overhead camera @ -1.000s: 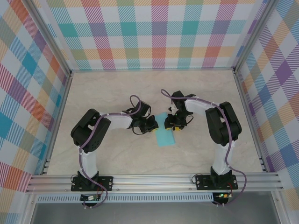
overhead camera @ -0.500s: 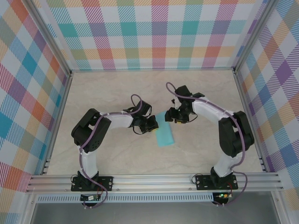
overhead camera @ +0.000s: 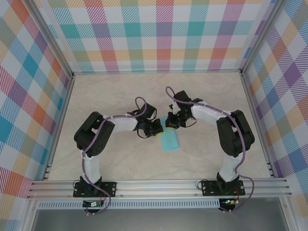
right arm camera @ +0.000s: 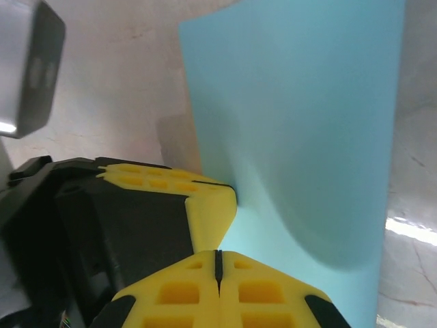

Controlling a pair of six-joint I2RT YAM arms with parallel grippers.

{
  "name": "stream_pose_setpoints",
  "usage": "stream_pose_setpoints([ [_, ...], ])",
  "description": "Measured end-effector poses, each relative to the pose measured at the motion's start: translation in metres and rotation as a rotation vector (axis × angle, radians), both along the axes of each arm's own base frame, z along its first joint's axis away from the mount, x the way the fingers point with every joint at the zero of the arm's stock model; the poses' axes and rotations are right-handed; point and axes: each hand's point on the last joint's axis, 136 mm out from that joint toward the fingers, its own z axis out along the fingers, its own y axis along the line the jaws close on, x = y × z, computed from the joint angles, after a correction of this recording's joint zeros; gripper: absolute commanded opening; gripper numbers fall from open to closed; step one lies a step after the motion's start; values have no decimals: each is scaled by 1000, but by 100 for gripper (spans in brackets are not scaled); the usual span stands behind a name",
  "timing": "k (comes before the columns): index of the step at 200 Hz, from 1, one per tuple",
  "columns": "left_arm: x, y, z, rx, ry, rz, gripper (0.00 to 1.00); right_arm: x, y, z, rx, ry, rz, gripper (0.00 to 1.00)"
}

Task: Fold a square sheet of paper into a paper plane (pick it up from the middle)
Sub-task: Hold the square sheet of paper at the center of the table, then fold the square sheet of paper in half at the center of the table.

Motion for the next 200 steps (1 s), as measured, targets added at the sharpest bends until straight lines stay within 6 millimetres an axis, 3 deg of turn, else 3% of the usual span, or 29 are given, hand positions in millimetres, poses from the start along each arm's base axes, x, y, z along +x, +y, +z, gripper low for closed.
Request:
stream_pose_setpoints([
  [94,0,1,-1,20,10,7,0,-2,-10,-42,-45,56,53,0],
  [149,-1,2,-3,27,26,26,0,2,-32,-46,6,65,19,0],
  [200,-3,2,-5,28,31,28,0,9,-75,-44,-27,48,-82,0],
])
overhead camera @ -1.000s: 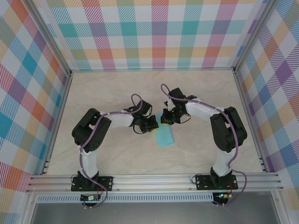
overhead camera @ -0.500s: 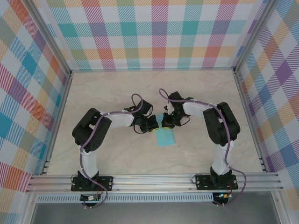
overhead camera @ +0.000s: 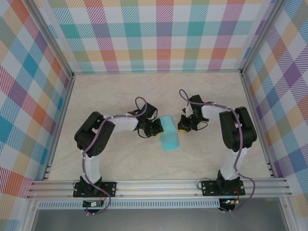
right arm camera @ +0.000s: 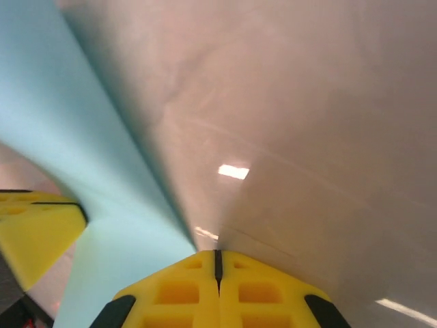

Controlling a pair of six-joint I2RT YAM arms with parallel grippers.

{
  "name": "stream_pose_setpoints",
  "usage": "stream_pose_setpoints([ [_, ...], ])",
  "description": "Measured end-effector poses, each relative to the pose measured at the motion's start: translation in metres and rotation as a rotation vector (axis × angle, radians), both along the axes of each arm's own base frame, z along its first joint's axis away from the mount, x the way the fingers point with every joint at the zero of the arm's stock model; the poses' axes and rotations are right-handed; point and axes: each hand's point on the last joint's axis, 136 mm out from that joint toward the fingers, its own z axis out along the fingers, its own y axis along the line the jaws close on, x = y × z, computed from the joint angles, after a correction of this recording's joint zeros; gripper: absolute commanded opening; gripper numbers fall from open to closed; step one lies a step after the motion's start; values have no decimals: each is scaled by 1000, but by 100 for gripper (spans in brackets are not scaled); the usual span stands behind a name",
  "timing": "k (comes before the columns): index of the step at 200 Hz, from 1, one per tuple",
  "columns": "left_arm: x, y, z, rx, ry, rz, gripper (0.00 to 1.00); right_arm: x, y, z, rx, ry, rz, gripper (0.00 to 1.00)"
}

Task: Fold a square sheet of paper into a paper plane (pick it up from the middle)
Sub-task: Fold the square sheet of paper in half at the center of the table.

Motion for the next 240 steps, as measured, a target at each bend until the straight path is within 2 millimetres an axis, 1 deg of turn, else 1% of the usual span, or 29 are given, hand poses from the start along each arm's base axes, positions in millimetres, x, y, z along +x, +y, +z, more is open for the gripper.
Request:
stream_pose_setpoints([
  [14,0,0,0,0,0,0,0,0,-7,4,-21,-22,-13,0],
  [30,0,0,0,1,1,0,0,3,-8,17,-9,-63,-27,0],
  [44,0,0,0,1,1,0,0,6,1,31,27,-102,-21,0],
  [60,0,0,0,2,2,0,0,7,21,39,84,-130,8,0],
  [76,0,0,0,2,2,0,0,4,40,39,129,-123,40,0],
  [94,0,0,0,3,2,0,0,3,57,30,163,-98,64,0],
  [114,0,0,0,3,3,0,0,4,62,19,169,-72,66,0],
  [139,0,1,0,4,3,0,0,9,58,10,150,-61,50,0],
  [164,0,1,0,4,3,0,0,17,46,1,106,-67,15,0],
  [204,0,1,-1,5,3,0,0,22,35,-2,119,-81,-31,0],
  [218,0,1,-1,5,3,0,0,26,24,-1,103,-95,-70,0],
  [232,-1,1,-1,4,3,0,0,33,6,1,59,-124,-120,0],
  [240,0,1,-1,5,3,0,0,36,-1,3,45,-139,-140,0],
])
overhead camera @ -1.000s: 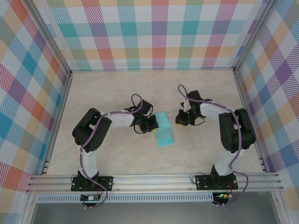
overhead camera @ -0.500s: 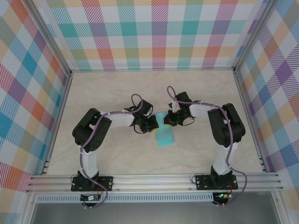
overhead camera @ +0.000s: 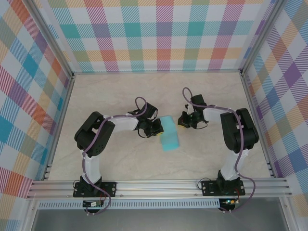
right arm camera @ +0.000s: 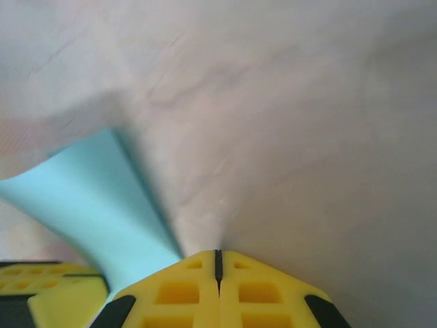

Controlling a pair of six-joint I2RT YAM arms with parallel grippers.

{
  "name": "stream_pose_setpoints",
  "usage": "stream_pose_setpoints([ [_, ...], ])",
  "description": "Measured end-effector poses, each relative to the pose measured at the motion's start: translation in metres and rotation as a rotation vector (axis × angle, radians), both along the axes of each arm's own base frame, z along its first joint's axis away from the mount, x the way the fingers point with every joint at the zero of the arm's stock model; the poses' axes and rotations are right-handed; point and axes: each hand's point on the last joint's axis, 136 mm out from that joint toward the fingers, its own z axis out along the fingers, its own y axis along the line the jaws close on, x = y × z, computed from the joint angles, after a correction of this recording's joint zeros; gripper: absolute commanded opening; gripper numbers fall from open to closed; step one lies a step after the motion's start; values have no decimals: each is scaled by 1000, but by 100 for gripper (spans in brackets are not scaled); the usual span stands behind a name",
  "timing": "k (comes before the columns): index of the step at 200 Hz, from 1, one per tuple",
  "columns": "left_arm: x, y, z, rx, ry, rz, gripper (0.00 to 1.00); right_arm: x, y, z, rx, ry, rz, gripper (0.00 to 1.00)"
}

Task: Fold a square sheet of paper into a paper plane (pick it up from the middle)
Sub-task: Fold the square sheet of paper in half at the center of the table.

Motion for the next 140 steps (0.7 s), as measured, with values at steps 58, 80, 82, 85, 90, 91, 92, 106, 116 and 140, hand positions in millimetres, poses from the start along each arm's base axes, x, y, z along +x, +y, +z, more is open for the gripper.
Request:
stream_pose_setpoints([
  [58,0,0,0,0,0,0,0,-5,41,22,70,-76,91,0],
  [80,0,0,0,0,0,-1,0,-8,65,16,102,-61,148,0],
  [82,0,0,0,0,0,-1,0,-8,67,15,104,-59,150,0],
  [85,0,0,0,0,0,-1,0,-8,68,13,106,-56,152,0],
  [90,0,0,0,1,-1,-2,0,-7,69,10,105,-51,152,0],
  [91,0,0,0,1,-1,-2,0,-7,69,9,106,-50,152,0],
  [92,0,0,0,1,-1,-2,0,-7,69,9,106,-49,152,0],
  [106,0,0,0,2,-2,-2,0,-3,67,3,101,-40,143,0],
  [116,0,0,0,2,-2,-2,0,1,63,0,96,-35,126,0],
  [140,0,0,0,3,-2,-2,0,10,52,-2,92,-29,85,0],
])
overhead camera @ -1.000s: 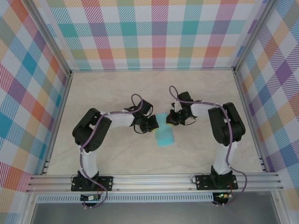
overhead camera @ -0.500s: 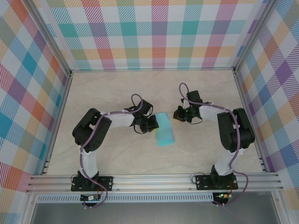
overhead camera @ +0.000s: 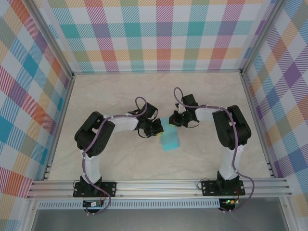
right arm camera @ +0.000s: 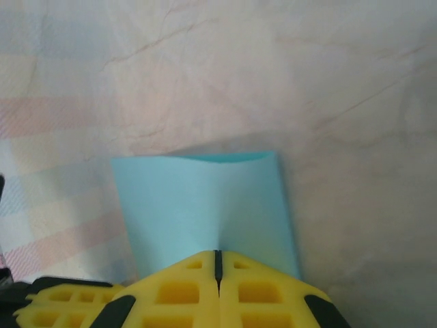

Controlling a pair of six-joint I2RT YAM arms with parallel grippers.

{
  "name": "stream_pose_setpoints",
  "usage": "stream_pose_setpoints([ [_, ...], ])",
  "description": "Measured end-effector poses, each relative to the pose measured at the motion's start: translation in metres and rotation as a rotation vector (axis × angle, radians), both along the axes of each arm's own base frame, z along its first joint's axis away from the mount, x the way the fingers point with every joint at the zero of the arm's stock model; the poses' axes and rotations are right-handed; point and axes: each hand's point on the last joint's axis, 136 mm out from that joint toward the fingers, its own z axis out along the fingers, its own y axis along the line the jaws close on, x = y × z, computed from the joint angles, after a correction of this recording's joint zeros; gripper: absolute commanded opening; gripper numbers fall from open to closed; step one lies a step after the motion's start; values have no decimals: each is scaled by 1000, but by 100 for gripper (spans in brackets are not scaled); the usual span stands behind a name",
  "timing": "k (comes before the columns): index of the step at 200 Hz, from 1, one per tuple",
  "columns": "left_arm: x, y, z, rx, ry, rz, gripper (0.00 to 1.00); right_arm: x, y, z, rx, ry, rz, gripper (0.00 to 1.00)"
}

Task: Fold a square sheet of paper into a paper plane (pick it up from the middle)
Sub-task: Fold the square sheet of paper in half at the center of the table.

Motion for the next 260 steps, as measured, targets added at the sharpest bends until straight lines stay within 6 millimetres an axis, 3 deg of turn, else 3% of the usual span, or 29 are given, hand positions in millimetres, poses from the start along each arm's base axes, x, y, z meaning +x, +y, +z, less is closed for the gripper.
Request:
stream_pose_setpoints([
  [49,-1,0,0,1,0,0,0,23,-42,3,-72,-38,-103,0],
  [69,0,0,0,2,-2,0,0,29,-50,12,-60,-61,-119,0],
  [109,0,0,0,2,-2,0,0,14,-8,36,54,-98,-6,0],
  [133,0,0,0,2,-2,0,0,11,13,33,83,-75,44,0],
  [154,0,0,0,3,-2,1,0,19,16,21,76,-47,33,0],
  [186,0,0,0,3,-2,1,0,29,4,1,27,1,-17,0],
  [237,0,1,0,2,-5,1,0,44,-27,3,-20,10,-115,0],
  [260,0,1,0,2,-5,1,0,50,-44,18,-33,-19,-156,0],
])
